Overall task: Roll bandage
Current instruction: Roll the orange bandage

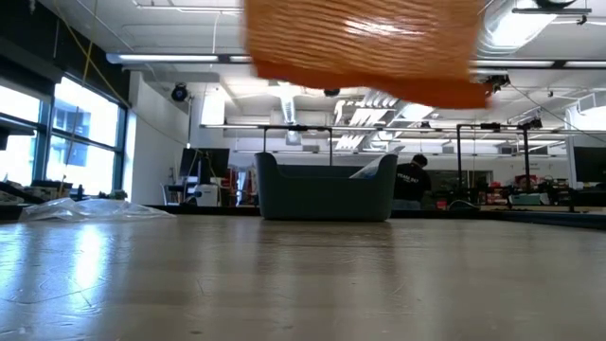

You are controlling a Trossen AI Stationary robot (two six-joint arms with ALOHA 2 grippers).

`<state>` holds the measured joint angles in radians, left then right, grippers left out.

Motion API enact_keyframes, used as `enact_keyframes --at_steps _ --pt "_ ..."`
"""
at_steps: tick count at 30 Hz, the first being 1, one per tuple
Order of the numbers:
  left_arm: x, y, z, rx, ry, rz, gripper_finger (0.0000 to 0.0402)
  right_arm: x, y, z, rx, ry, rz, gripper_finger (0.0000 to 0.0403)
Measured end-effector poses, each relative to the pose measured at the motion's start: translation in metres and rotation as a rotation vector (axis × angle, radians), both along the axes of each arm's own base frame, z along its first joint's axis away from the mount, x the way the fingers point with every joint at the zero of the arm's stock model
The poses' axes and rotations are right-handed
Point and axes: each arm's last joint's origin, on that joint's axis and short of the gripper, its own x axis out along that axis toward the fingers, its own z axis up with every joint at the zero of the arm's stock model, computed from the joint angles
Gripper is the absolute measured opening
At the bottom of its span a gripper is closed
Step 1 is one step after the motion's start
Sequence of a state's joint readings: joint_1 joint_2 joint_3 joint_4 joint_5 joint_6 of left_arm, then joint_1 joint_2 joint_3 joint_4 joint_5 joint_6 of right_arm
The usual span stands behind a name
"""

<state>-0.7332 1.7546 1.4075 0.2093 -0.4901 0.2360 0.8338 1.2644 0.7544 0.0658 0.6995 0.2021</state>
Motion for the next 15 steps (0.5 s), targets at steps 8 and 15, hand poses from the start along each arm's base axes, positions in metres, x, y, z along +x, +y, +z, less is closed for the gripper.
enact_keyframes --at_steps 8,15 --pt "0.004 0.005 0.003 -0.012 -0.026 0.068 0.0005 -0.022 0.064 0.006 -0.169 -0.282 0.135 0.0208" --pt "0.012 0.017 0.003 -0.086 -0.018 0.161 0.0005 0.004 0.103 0.025 -0.443 -0.321 -0.066 0.0208"
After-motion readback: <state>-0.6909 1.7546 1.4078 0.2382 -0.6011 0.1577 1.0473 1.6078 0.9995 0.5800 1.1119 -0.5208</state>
